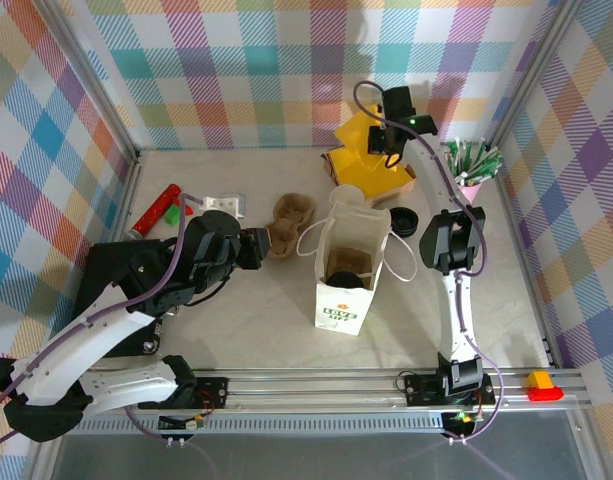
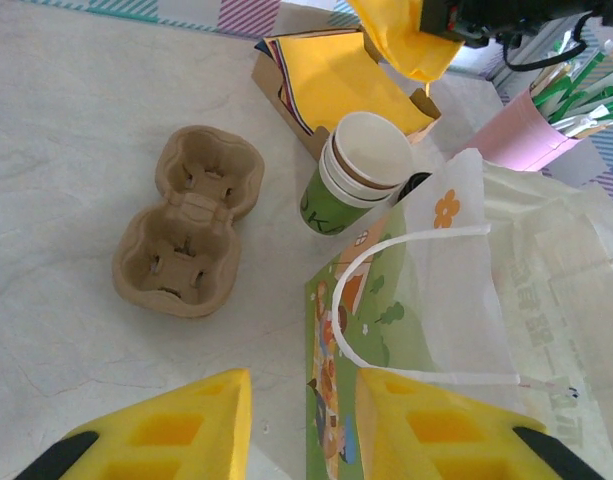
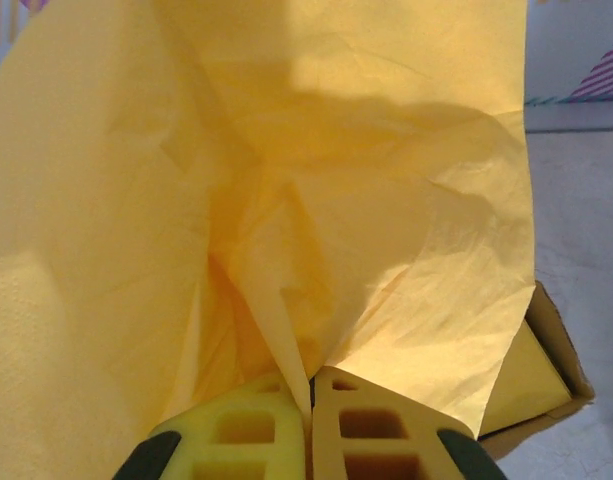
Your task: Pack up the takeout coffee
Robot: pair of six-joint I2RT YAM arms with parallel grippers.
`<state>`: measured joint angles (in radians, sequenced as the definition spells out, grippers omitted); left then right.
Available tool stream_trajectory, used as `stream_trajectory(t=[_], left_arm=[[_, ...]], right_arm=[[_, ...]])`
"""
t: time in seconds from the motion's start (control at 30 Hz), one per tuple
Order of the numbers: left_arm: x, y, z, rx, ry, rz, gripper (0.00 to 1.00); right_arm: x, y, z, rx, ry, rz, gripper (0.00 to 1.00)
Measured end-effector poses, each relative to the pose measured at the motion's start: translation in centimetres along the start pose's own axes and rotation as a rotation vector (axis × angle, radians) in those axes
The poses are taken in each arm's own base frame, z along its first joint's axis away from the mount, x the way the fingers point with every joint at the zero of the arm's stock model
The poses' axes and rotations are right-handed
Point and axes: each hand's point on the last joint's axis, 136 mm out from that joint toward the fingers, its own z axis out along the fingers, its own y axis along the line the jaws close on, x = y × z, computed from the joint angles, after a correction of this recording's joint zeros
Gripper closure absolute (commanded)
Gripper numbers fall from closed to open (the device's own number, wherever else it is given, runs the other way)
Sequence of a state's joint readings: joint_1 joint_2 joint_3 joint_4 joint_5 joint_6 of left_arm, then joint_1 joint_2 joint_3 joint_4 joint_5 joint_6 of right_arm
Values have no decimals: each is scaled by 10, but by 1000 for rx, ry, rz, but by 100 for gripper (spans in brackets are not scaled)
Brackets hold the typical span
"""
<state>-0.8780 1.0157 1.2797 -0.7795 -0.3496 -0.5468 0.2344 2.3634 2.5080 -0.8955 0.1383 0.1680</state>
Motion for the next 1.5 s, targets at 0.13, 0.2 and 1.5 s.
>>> stream_trajectory(t=[0.13, 0.2, 1.5], left_arm=[[0, 0, -1, 2, -2, -1, 66], [0, 0, -1, 3, -1, -1, 65], [24, -62, 28, 245, 170, -7, 54]], right_arm=[[-12, 9, -35, -55, -28, 23, 100], [-19, 18, -64, -112, -44, 48, 100], [209, 172, -334, -742, 281, 458, 100]])
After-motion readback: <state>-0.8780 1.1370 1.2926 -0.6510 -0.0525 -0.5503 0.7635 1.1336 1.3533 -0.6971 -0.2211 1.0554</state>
